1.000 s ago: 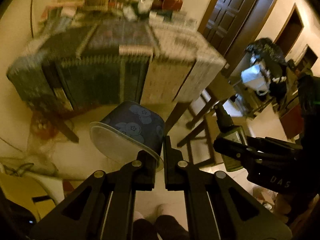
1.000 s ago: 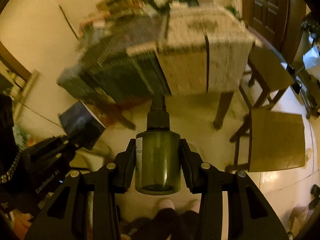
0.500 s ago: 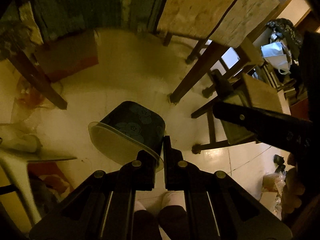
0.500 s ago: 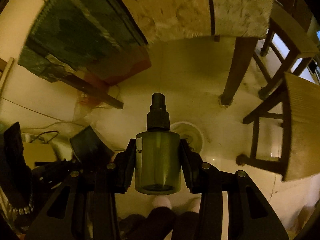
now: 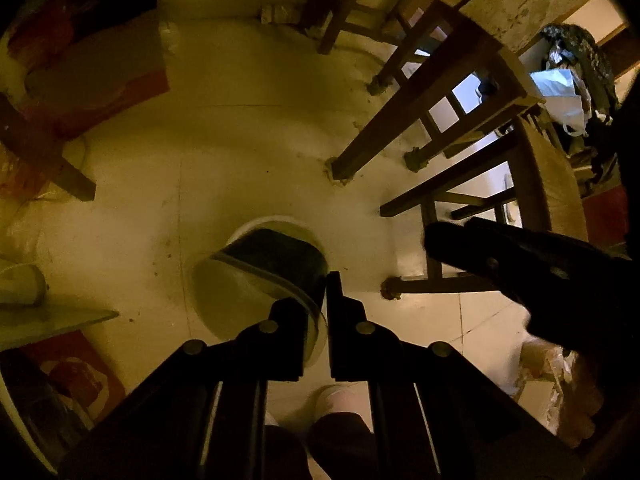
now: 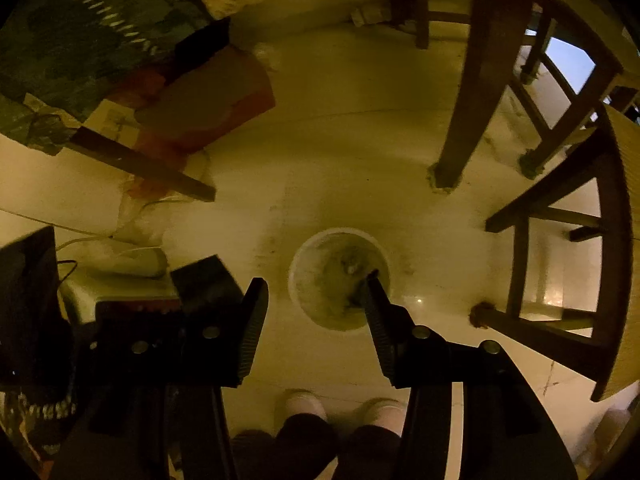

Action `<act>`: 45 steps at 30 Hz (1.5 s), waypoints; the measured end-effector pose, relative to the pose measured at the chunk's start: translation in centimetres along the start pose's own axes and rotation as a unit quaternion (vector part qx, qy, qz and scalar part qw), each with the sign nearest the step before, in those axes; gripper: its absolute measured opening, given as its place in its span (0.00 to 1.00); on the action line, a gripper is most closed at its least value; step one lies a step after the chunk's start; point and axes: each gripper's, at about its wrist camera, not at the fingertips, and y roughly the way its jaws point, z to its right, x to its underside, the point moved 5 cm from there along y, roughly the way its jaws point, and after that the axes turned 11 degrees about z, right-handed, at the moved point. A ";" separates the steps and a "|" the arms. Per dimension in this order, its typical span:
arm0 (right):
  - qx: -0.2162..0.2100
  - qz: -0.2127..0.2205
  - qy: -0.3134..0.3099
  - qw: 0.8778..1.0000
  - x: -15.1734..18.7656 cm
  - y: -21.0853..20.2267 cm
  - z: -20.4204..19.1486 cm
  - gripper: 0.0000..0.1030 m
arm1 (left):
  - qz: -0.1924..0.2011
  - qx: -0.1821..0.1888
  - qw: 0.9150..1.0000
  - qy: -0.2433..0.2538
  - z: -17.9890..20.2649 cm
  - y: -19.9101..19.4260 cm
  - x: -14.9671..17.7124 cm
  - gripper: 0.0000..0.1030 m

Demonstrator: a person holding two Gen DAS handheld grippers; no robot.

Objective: Collect trash
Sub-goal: 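Open the left tool to drop the tub into the bowl while the right tool releases the spray bottle, then raise both tools back up toward the cluttered table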

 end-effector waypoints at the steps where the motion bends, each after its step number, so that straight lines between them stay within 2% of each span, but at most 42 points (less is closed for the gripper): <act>1: 0.006 0.001 0.002 1.000 0.0 -0.4 0.4 0.45 | -0.002 0.002 1.000 -0.001 -0.1 0.4 -0.2 0.07; 3: 0.013 0.002 0.007 1.000 -0.2 -0.9 0.7 0.45 | -0.016 -0.004 1.000 -0.010 -0.1 1.2 -0.4 0.23; 4: 0.015 0.003 0.010 1.000 -0.3 -1.3 0.8 0.45 | -0.023 -0.008 1.000 -0.016 0.0 1.4 -0.6 0.34; 5: 0.016 0.003 0.011 1.000 -0.4 -1.6 0.9 0.45 | -0.026 -0.009 0.999 -0.022 0.0 1.3 -0.8 0.37; 10: 0.016 0.012 0.008 1.000 -1.3 -4.2 0.0 0.45 | -0.026 -0.017 0.999 -0.019 0.5 -0.9 -1.7 0.37; 13: 0.014 0.018 0.003 1.000 -2.1 -6.4 -0.9 0.45 | -0.019 -0.022 1.000 -0.011 1.2 -3.6 -2.4 0.37; 18: 0.004 0.034 0.002 0.999 -3.5 -11.5 -3.2 0.45 | 0.003 -0.032 0.999 0.008 3.0 -9.6 -4.6 0.37; 25: -0.007 0.074 -0.009 0.997 -5.9 -20.6 -7.0 0.45 | 0.070 -0.035 0.997 0.024 6.0 -20.9 -8.7 0.37; 30: -0.010 0.111 -0.023 0.994 -7.5 -27.0 -9.7 0.45 | 0.119 -0.038 0.991 0.042 7.6 -29.2 -11.0 0.37; 36: -0.016 0.159 -0.033 0.987 -8.8 -34.2 -12.5 0.45 | 0.169 -0.032 0.983 0.058 9.9 -37.3 -12.7 0.37; 40: -0.027 0.191 -0.032 0.981 -9.6 -38.4 -14.7 0.45 | 0.211 -0.027 0.974 0.074 11.1 -43.2 -13.6 0.39; 45: -0.030 0.250 -0.048 0.966 -10.1 -43.9 -18.1 0.45 | 0.267 -0.022 0.960 0.076 11.7 -50.3 -14.5 0.40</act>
